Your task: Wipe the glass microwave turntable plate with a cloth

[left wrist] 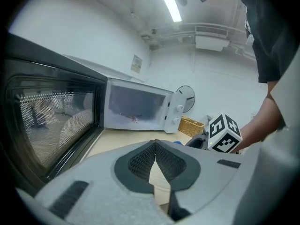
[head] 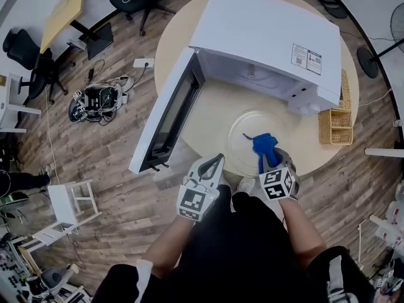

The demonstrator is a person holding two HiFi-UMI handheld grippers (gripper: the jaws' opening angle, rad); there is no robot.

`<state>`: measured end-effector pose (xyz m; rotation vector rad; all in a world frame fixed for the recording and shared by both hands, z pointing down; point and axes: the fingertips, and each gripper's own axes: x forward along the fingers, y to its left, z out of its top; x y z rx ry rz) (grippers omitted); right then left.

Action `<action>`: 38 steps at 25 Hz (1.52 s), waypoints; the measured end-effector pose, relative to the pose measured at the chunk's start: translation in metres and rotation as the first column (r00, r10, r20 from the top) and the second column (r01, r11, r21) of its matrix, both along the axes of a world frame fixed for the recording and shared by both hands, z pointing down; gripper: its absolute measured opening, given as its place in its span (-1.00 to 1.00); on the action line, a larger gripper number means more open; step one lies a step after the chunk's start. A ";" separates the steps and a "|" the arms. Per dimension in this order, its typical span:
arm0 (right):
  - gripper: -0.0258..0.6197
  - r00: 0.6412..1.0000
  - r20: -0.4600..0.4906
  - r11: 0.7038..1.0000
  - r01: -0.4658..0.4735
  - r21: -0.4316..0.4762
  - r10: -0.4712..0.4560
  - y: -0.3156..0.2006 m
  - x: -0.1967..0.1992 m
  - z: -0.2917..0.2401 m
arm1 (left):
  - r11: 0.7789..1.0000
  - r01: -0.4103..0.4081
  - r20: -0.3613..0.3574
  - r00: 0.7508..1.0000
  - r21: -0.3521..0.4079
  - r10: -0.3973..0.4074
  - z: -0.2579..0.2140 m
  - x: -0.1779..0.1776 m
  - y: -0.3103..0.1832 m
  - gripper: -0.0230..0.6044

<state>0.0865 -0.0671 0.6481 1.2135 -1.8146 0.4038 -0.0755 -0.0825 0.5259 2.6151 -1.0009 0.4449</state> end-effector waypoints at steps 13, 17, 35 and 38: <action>-0.62 0.992 -0.026 0.992 -0.122 0.025 0.123 0.005 0.064 0.001 | 1.000 -0.010 0.006 1.000 0.008 0.010 -0.004 0.015 0.014 -0.91; -0.62 0.989 -0.039 0.990 -0.139 0.024 0.140 0.005 0.076 0.001 | 1.000 -0.006 0.000 1.000 0.022 0.006 -0.011 0.018 0.014 -0.91; -0.64 0.952 0.306 0.894 -0.134 0.429 -0.004 -0.013 0.025 -0.159 | 0.988 0.015 -0.081 0.997 0.151 -0.003 -0.077 0.026 -0.013 -0.91; -0.64 0.939 0.342 0.851 -0.153 0.503 -0.034 -0.016 0.024 -0.198 | 0.983 0.027 -0.098 0.995 0.181 -0.009 -0.091 0.027 -0.021 -0.91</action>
